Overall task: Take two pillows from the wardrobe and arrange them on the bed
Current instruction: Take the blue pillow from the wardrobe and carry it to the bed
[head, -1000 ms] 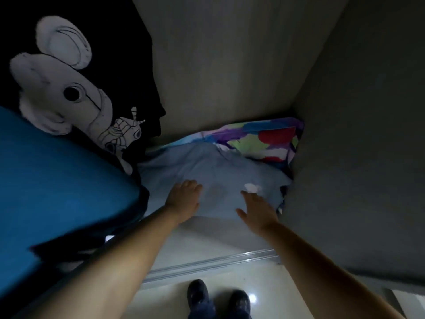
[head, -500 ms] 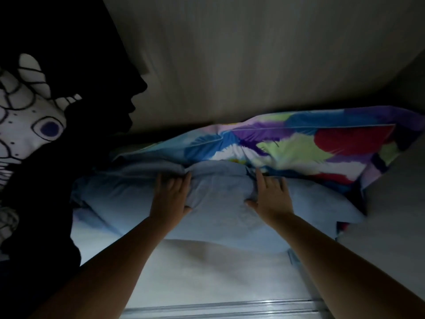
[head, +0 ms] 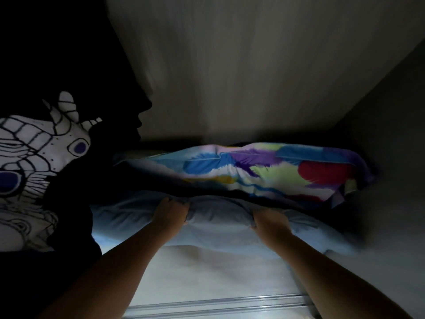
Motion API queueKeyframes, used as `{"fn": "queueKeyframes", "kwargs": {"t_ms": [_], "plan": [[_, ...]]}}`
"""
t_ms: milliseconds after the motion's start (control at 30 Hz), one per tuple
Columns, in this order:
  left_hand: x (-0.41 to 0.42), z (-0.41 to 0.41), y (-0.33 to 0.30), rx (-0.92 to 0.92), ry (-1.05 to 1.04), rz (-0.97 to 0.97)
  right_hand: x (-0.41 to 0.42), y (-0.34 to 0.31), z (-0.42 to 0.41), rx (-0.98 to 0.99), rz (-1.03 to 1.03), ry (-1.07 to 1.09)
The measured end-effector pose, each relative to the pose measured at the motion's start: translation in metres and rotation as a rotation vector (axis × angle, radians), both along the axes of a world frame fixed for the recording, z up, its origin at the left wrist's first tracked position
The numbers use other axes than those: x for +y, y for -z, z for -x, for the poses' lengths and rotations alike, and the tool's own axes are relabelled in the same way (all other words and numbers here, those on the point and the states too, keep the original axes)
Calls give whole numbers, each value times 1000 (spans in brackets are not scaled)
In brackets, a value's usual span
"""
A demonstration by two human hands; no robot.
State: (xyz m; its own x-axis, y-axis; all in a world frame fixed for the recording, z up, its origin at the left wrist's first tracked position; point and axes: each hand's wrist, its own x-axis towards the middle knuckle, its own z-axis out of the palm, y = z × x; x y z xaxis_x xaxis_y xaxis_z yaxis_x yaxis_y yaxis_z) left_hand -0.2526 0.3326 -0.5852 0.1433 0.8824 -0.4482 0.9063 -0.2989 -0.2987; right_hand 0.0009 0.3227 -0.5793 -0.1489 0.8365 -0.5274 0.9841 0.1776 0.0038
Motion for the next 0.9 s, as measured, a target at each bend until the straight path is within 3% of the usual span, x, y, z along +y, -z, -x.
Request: {"fn": "queueKeyframes", "kwargs": {"t_ms": [100, 200, 467, 700, 900], "plan": [[-1, -9, -33, -35, 12, 12, -14, -31, -11, -15, 29, 30], [4, -24, -88, -130, 216, -92, -23, -75, -26, 28, 64, 138], [-3, -46, -187, -27, 437, -40, -92, -180, -33, 129, 18, 352], [-56, -75, -241, -105, 711, -14, -211, -240, -28, 147, 22, 695], [-131, -149, -275, -244, 791, 139, -337, -283, -53, 123, 10, 1013]]}}
